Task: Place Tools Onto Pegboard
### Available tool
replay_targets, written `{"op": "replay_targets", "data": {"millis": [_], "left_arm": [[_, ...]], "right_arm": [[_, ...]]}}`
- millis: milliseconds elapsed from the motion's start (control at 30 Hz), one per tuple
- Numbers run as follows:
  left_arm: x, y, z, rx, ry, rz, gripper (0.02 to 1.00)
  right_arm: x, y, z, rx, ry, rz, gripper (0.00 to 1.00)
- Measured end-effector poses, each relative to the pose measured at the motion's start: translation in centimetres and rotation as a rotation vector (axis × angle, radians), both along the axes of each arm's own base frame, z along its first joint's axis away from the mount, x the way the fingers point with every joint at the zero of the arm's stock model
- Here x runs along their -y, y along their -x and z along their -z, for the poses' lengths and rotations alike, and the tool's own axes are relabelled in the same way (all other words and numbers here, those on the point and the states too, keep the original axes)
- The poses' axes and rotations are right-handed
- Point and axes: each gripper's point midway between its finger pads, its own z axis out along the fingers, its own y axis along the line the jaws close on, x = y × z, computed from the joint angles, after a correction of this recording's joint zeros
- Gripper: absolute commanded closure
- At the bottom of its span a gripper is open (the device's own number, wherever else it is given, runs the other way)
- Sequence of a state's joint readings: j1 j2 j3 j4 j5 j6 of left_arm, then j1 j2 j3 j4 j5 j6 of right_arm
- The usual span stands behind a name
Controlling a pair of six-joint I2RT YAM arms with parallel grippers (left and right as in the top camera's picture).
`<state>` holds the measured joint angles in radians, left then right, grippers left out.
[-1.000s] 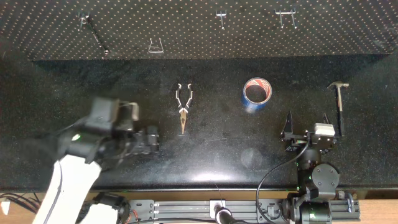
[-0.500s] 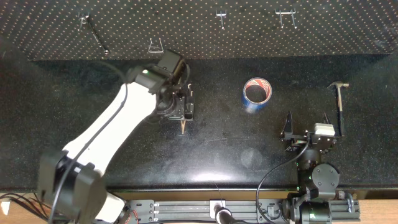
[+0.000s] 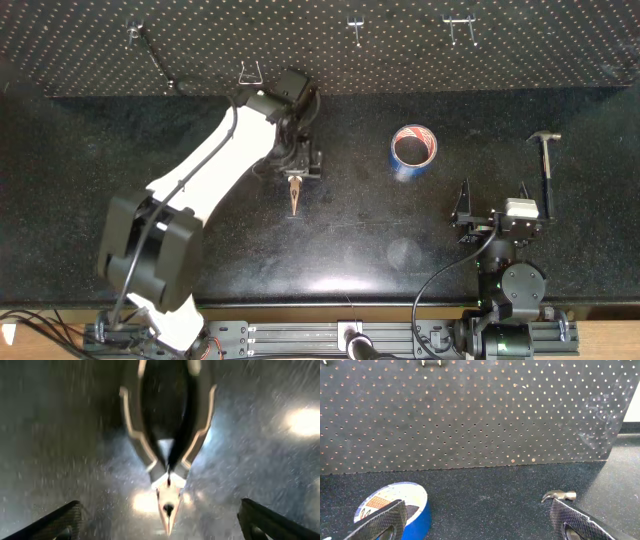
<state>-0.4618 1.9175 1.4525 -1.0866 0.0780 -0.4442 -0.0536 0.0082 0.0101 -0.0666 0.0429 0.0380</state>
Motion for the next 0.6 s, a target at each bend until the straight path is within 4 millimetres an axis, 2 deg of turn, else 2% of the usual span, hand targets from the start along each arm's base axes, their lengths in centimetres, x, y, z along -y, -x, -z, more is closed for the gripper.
{"op": "replay_targets", "data": {"millis": [133,333,600], "left_arm": [[0.2,-1.1,0.5,-0.006,-0.024,0.0,0.018],[-0.1,-0.9,1.0,-0.028,-0.043,0.0,0.018],[-0.2,-0.7,2.9,-0.069,-0.067,0.015,0.018]], "right_arm": [[0.0,0.0,0.0,0.0,0.0,0.0,0.062],[0.0,0.0,0.0,0.0,0.0,0.0,0.062],[0.0,0.0,0.0,0.0,0.0,0.0,0.062]]}}
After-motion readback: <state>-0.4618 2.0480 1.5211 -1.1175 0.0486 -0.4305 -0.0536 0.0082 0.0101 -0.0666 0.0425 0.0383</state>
